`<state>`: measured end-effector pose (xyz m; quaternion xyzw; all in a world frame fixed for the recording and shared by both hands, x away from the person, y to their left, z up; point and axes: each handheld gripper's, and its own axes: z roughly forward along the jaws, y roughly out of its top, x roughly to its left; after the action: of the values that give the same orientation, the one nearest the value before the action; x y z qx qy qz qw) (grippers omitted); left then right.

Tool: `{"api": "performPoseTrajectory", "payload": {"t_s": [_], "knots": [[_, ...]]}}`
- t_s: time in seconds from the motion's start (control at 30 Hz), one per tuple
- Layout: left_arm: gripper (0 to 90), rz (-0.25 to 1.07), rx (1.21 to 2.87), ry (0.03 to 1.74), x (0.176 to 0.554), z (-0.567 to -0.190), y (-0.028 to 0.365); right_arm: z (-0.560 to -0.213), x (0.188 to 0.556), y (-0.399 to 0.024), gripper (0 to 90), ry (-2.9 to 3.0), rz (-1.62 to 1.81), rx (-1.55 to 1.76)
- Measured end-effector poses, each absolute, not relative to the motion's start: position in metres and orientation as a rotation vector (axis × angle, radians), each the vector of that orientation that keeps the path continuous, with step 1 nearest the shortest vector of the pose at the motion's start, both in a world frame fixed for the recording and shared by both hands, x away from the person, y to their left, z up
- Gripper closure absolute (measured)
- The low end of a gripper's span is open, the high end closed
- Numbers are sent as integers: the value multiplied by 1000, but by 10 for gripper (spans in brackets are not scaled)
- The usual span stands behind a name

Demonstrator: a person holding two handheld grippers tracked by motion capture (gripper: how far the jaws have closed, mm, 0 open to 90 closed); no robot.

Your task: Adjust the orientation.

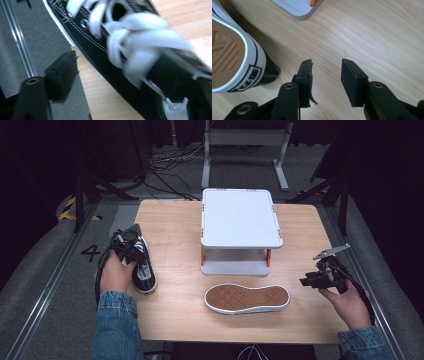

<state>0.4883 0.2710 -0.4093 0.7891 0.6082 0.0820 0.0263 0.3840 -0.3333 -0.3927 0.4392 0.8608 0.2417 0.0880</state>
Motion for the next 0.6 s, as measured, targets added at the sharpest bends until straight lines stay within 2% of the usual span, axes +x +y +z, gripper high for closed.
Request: {"api": "performPoseTrajectory", "payload": {"t_s": [0.03,0.13,0.17,0.2,0.3,0.33,0.37,0.43,0.6], "knots": [[248,256,2427,1862,490,-409,273,-393,383,-335,613,2562,716,1307],[408,257,2426,1819,490,-406,273,-393,380,-337,611,2554,712,1318],[408,249,2434,1794,491,-405,272,-393,380,-337,610,2555,711,1320],[468,254,2451,1776,492,-405,270,-394,379,-338,610,2555,711,1326],[569,252,2445,1803,493,-403,269,-395,378,-337,610,2563,706,1314],[672,219,2431,1811,491,-401,270,-395,378,-336,609,2562,706,1311],[743,239,2424,1810,489,-399,270,-395,378,-336,610,2563,709,1306],[757,201,2348,1887,488,-397,273,-394,378,-336,610,2565,708,1301],[772,170,2333,1894,482,-391,265,-393,380,-337,610,2561,722,1302]]}}
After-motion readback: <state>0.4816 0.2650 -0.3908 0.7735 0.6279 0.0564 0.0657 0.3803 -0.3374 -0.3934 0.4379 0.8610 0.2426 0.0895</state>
